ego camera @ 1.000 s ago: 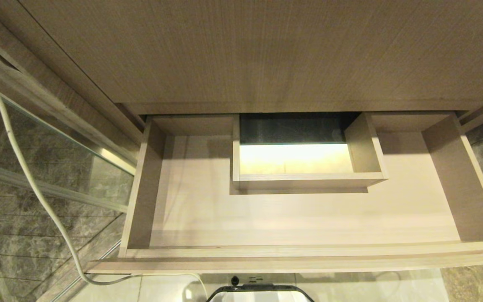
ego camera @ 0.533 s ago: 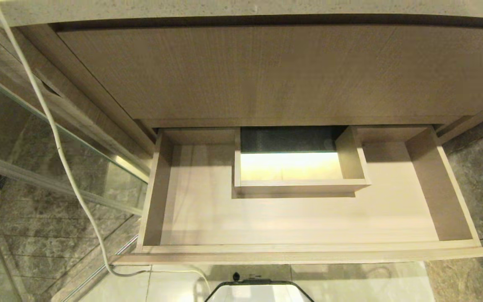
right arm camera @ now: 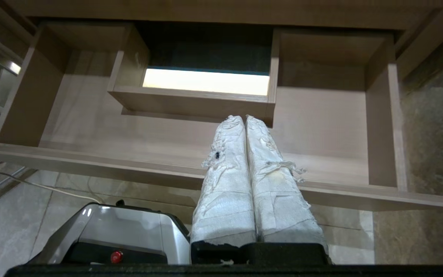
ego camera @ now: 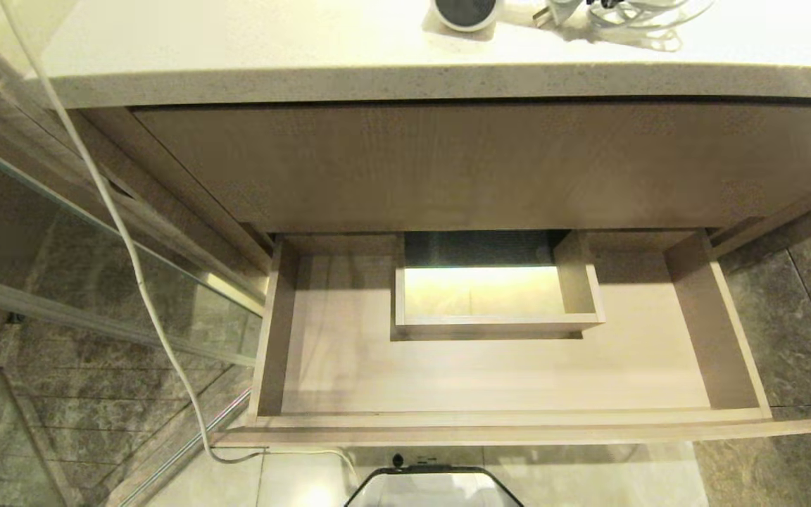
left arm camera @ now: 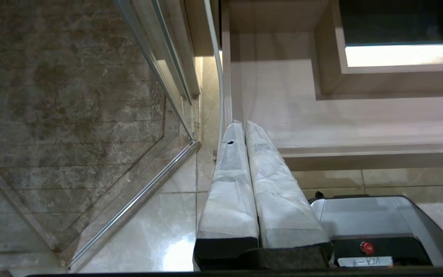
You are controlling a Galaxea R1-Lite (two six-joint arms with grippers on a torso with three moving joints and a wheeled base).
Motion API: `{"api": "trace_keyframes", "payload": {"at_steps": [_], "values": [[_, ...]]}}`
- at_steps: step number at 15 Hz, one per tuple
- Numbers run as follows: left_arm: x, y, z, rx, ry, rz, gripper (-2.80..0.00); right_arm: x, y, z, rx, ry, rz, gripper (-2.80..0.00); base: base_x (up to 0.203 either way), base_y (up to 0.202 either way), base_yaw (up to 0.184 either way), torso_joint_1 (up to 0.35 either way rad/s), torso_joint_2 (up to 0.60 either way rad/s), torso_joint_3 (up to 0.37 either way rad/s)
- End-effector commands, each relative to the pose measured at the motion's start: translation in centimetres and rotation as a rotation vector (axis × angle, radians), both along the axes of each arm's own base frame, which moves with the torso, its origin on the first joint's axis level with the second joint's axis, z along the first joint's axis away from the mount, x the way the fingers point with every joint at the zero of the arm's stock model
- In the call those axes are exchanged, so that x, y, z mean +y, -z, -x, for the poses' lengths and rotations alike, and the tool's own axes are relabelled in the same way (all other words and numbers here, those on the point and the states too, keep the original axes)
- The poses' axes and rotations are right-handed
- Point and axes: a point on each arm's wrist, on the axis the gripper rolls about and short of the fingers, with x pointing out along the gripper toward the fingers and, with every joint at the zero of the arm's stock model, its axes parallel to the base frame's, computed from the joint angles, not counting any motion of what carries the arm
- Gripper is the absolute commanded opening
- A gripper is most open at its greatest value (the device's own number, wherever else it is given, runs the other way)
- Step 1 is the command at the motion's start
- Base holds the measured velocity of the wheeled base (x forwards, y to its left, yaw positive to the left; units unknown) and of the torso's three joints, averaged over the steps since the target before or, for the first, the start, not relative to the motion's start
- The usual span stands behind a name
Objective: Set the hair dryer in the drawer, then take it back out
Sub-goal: Pick up the hairdryer
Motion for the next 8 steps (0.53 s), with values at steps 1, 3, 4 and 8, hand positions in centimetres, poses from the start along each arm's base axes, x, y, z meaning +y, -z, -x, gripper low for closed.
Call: {"api": "trace_keyframes", "payload": {"at_steps": [1,3,4,8], "values": [[0.0,0.04,-0.01,0.002,0.0,0.0,-2.8,0.01,1.18,-0.04,0.0,-0.001,0.001,-2.8,0.0,0.0,0.0,0.288,-0.56,-0.266],[0.0,0.04,-0.01,0.002,0.0,0.0,-2.8,0.01,1.18,-0.04,0.0,-0.001,0.001,-2.8,0.0,0.0,0.0,0.293,-0.56,-0.278],[0.0,0.04,-0.01,0.002,0.0,0.0,-2.8,0.01,1.18,-0.04,0.001,-0.001,-0.001,-2.8,0.0,0.0,0.0,0.289,-0.57,-0.277],[0.0,0.04,-0.01,0.002,0.0,0.0,-2.8,0.01,1.18,-0.04,0.001,-0.001,-0.001,-2.8,0.0,0.0,0.0,0.311,-0.6,-0.293]]}}
